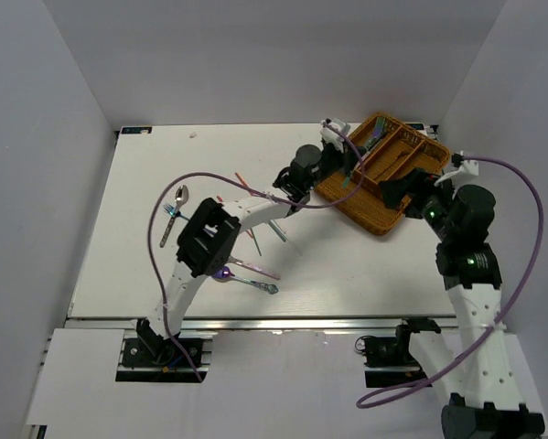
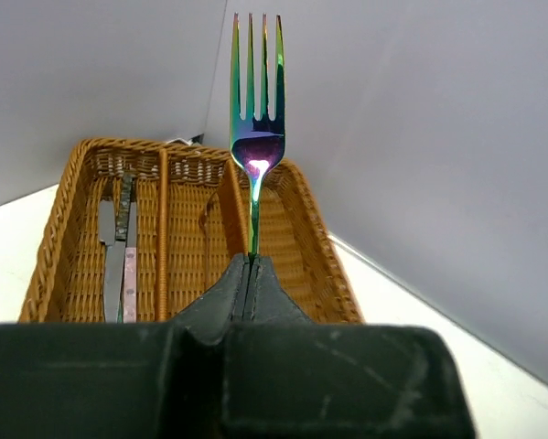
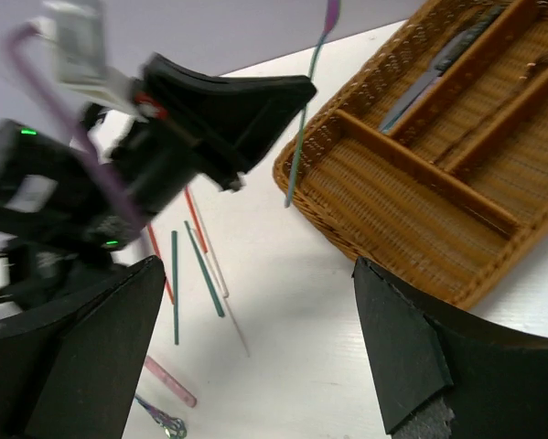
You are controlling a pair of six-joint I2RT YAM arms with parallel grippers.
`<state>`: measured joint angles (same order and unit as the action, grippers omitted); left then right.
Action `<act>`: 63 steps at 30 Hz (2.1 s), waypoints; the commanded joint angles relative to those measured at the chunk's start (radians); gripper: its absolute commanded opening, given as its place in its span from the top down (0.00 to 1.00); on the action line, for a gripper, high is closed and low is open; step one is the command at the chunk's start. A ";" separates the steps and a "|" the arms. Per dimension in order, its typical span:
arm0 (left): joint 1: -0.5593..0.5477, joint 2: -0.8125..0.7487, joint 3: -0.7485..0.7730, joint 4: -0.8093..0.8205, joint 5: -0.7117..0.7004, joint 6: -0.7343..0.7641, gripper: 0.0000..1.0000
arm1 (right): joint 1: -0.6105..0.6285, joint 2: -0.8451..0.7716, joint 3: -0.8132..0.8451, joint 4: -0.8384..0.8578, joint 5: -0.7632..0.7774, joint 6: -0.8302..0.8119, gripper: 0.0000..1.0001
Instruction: Sort the eating utensils into containers
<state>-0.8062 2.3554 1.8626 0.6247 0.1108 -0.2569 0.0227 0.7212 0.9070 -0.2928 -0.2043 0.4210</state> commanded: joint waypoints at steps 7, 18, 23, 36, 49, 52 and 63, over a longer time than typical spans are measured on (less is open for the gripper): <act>0.004 -0.462 -0.299 -0.045 0.009 -0.142 1.00 | 0.002 0.206 0.090 0.338 -0.184 0.038 0.15; -0.011 -0.541 -0.398 -0.080 0.012 -0.185 1.00 | 0.042 0.351 0.191 0.483 -0.308 0.090 0.23; -0.022 -0.532 -0.384 -0.112 0.009 -0.173 1.00 | 0.069 0.418 0.242 0.518 -0.311 0.099 0.26; -0.030 -0.538 -0.411 -0.083 0.032 -0.174 1.00 | 0.126 0.641 0.477 0.388 -0.219 0.046 0.61; -0.030 -0.567 -0.338 -0.319 -0.262 -0.062 0.02 | 0.099 0.727 0.529 0.414 -0.106 -0.095 1.00; -0.028 -0.611 -0.338 -0.535 -0.356 -0.053 0.02 | 0.036 0.805 0.564 0.472 -0.040 -0.146 1.00; -0.025 -1.125 -0.686 -0.928 -0.848 -0.120 0.02 | -0.156 1.182 0.717 0.730 -0.152 -0.235 1.00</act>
<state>-0.8333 1.3521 1.2205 -0.1596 -0.5503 -0.3653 -0.1184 1.8633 1.5772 0.2832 -0.3473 0.2161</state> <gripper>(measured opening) 0.979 0.019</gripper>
